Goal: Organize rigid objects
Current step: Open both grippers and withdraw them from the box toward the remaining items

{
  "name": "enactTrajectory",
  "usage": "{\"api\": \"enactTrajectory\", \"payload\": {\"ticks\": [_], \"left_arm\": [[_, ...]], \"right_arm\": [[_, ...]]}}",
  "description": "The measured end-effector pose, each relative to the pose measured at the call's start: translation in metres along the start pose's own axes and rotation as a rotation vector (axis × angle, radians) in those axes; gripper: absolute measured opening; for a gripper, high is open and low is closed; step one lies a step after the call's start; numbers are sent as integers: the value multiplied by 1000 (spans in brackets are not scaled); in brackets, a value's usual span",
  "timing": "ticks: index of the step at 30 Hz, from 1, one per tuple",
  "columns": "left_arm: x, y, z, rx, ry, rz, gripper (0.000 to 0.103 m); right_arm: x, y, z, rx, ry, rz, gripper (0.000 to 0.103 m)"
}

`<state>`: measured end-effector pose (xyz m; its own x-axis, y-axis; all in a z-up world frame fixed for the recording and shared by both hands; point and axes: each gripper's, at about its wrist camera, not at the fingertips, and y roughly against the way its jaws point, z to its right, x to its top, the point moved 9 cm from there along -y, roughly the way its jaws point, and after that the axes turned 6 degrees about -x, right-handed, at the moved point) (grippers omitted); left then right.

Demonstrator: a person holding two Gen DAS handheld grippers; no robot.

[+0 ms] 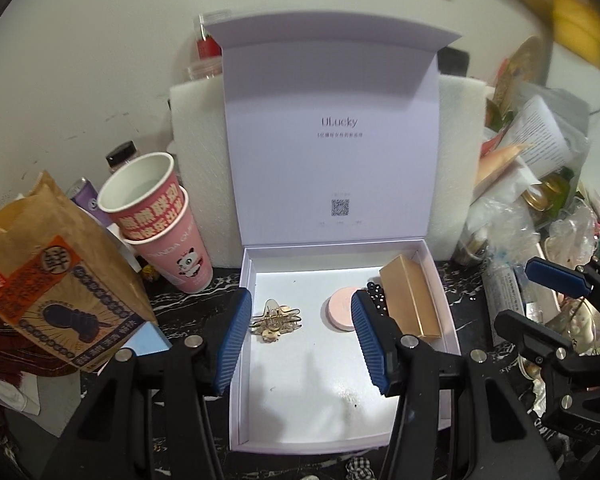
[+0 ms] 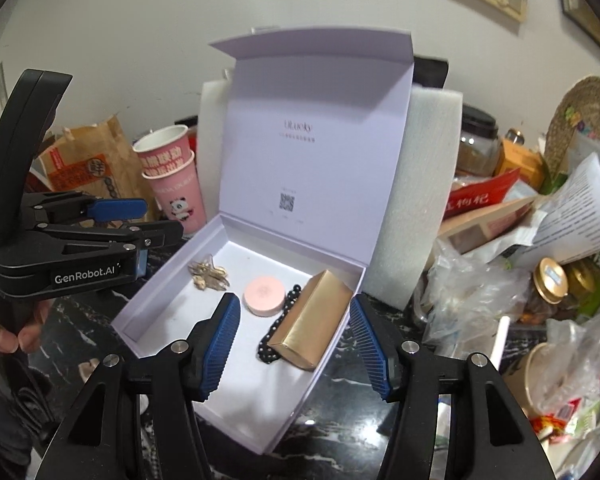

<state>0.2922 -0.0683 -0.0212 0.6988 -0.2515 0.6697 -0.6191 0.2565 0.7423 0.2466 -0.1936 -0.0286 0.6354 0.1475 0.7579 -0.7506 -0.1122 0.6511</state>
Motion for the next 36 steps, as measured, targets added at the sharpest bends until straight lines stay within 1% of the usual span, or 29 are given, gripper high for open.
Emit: {"api": "enactTrajectory", "payload": {"ticks": [4, 6, 8, 9, 10, 12, 13, 16, 20, 25, 28, 32, 36], "left_arm": [[-1, 18, 6, -5, -6, 24, 51], [-3, 28, 9, -7, -13, 38, 51], [-4, 35, 12, -6, -18, 48, 52], [-5, 38, 14, -5, -21, 51, 60], [-6, 41, 15, -7, -23, 55, 81], [-8, 47, 19, -12, -27, 76, 103], [-8, 51, 19, -10, -30, 88, 103], [-13, 58, 21, -2, -34, 92, 103], [-20, 67, 25, -12, -36, 103, 103], [-27, 85, 32, -7, -53, 125, 103], [-30, 94, 35, -8, -59, 136, 103], [-38, 106, 39, 0, -66, 148, 103], [-49, 115, 42, -16, -60, 155, 103]], "right_arm": [[1, 18, -3, -7, 7, 30, 58], [0, 26, -3, -10, 10, 43, 61], [-1, 34, -4, -12, 14, 58, 62], [-2, 38, -4, -15, 15, 63, 62], [-2, 41, -4, -19, 16, 68, 63], [-3, 48, -2, -26, 14, 82, 67], [-4, 52, -2, -29, 15, 89, 69], [-7, 61, 0, -42, 17, 101, 69], [-11, 75, 3, -60, 12, 126, 75], [-17, 89, 3, -77, 19, 145, 75], [-20, 97, 2, -74, 18, 156, 79], [-25, 108, -1, -68, 15, 169, 80], [-32, 116, -5, -64, 16, 174, 80]]}}
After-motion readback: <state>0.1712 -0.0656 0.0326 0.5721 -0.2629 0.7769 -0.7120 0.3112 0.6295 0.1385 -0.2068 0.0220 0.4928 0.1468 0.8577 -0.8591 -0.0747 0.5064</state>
